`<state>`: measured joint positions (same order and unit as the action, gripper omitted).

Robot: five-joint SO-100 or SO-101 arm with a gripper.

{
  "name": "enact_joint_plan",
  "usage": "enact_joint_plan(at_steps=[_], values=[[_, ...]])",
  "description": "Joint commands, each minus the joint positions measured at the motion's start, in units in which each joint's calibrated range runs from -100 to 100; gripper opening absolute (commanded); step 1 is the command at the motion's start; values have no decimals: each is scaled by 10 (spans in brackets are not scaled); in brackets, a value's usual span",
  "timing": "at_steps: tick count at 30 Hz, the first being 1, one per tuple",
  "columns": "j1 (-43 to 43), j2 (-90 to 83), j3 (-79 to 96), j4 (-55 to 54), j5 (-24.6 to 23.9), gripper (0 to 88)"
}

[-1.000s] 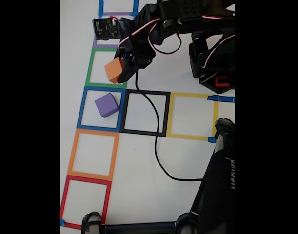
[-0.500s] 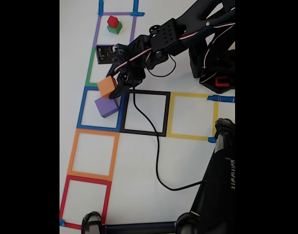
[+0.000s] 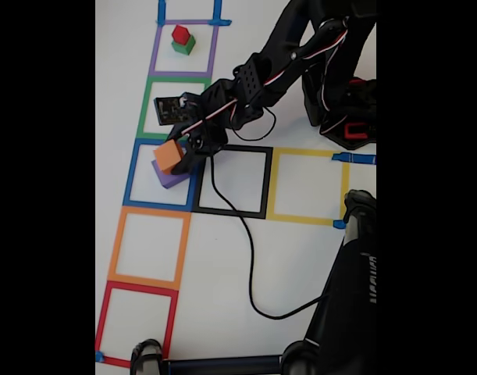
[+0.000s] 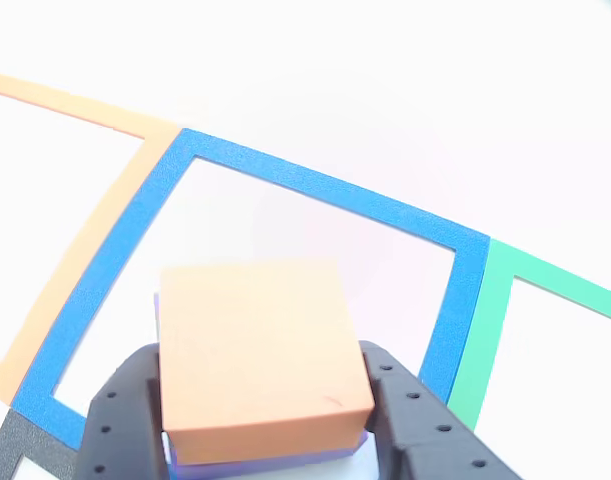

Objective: Tower of hanoi

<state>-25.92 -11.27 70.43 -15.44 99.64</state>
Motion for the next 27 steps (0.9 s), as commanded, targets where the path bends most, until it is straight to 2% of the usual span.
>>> enact_joint_plan(at_steps=[1,18,27], values=[[5,19,-38,-33,4,145],[20,40,-37,-38,4,152],[32,49,-34,-46,4,241]])
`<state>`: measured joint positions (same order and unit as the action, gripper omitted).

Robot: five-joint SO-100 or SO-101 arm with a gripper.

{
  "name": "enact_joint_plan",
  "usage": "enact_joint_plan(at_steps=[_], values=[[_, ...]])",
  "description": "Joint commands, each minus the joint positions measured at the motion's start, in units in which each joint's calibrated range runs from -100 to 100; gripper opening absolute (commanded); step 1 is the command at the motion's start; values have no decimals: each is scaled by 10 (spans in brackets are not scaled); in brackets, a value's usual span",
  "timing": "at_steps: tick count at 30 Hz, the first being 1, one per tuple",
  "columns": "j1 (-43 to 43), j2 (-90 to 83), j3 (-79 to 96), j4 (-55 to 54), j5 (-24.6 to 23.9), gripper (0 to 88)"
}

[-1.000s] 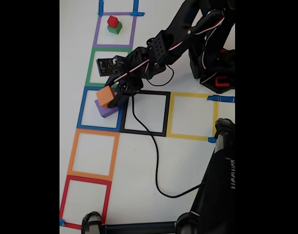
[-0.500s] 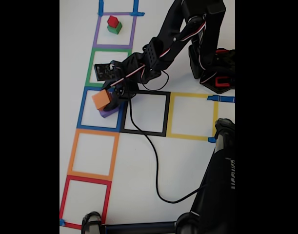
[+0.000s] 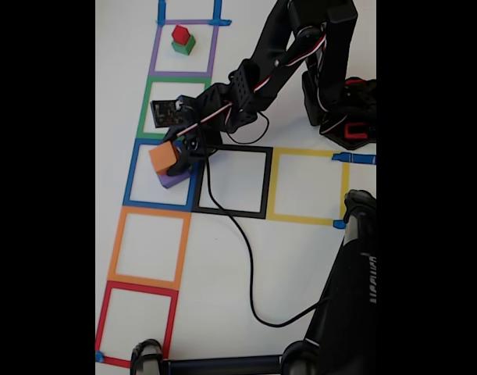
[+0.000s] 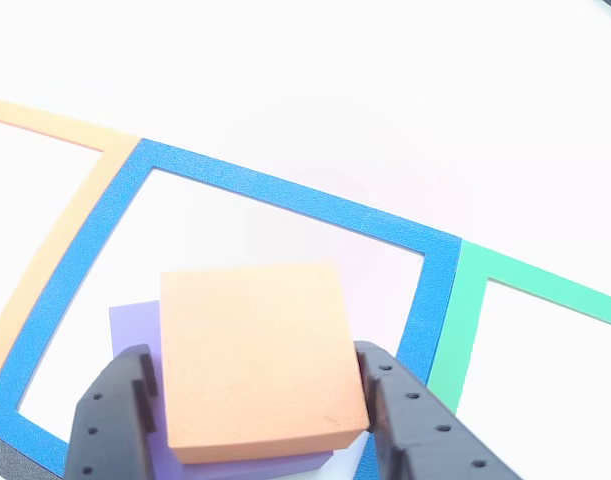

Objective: Tower of hanoi

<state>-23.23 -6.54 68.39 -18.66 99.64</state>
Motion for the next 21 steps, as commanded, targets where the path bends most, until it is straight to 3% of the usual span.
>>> enact_joint_plan(at_steps=[1,13,21], values=[[6,2,-14,-13,4,250],[8,-8,-22,-30,4,310],[-3,-65,-32,-26,4,304]])
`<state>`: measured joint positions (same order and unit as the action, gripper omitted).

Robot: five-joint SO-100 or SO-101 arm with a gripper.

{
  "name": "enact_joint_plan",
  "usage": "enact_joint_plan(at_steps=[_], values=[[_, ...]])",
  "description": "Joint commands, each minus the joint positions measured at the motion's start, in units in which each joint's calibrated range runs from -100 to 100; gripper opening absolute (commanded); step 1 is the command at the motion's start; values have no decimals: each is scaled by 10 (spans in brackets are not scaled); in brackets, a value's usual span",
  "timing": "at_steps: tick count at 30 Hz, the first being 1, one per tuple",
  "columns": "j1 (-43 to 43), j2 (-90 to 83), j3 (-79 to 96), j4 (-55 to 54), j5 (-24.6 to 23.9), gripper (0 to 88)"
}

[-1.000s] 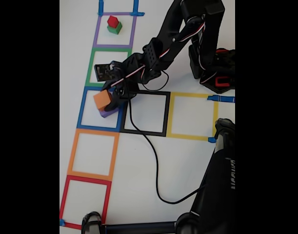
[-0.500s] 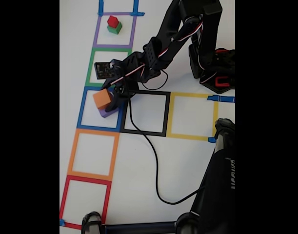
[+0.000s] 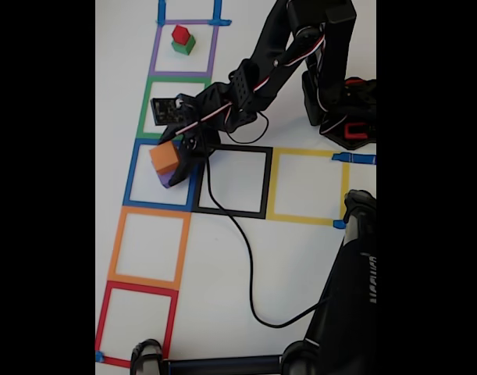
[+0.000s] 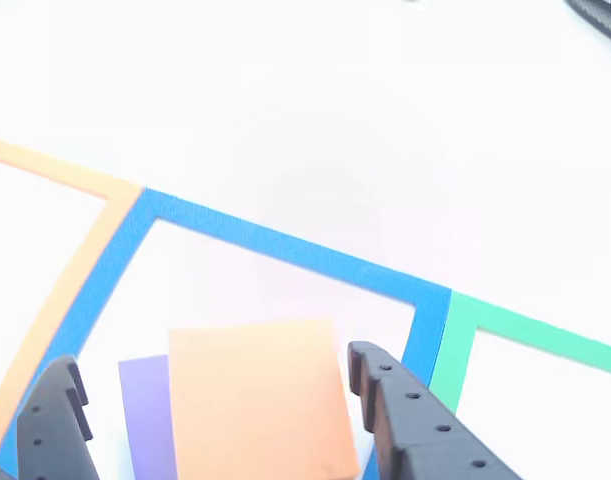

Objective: Tower of hanoi

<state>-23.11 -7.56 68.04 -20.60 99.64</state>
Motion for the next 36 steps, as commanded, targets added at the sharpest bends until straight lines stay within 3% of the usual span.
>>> enact_joint_plan(at_steps=[1,6,11,17,21,28,36], values=[[-7,-66,-32,-5,4,301],[-16,-136,-77,78,4,236],[-4,-220,-117,203,4,2],[60,-340,-132,421,4,0],[128,-400,-219,651,4,0],[252,-406,-437,925,4,0],[366,-318,-774,1161,4,0]])
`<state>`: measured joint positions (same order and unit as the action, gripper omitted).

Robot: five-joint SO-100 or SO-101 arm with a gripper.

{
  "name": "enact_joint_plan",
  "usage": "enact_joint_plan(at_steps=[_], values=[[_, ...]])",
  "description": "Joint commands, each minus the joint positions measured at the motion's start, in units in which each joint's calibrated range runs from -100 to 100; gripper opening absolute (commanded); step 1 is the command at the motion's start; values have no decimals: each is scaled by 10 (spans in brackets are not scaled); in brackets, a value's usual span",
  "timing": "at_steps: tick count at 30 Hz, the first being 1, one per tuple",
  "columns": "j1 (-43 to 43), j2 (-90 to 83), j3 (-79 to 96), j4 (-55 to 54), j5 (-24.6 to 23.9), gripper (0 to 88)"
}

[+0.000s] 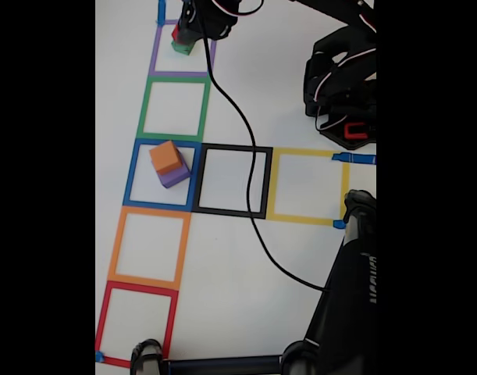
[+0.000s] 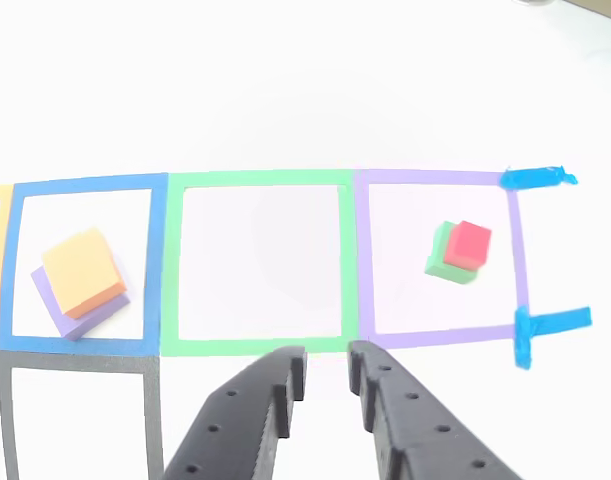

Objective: Tower of hanoi

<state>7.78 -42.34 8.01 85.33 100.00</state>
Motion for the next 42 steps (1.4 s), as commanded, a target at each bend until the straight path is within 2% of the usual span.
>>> enact_joint_plan(at_steps=[1,6,10,13,22,26,32,36,42], values=[[74,40,-212,126,0,0],[140,49,-238,145,0,0],[176,53,-174,118,0,0],[201,48,-83,58,0,65],[245,6,261,-322,0,266],[260,-5,390,-489,0,294],[263,25,439,-586,0,320],[264,66,497,-725,0,329],[286,165,508,-863,0,342]])
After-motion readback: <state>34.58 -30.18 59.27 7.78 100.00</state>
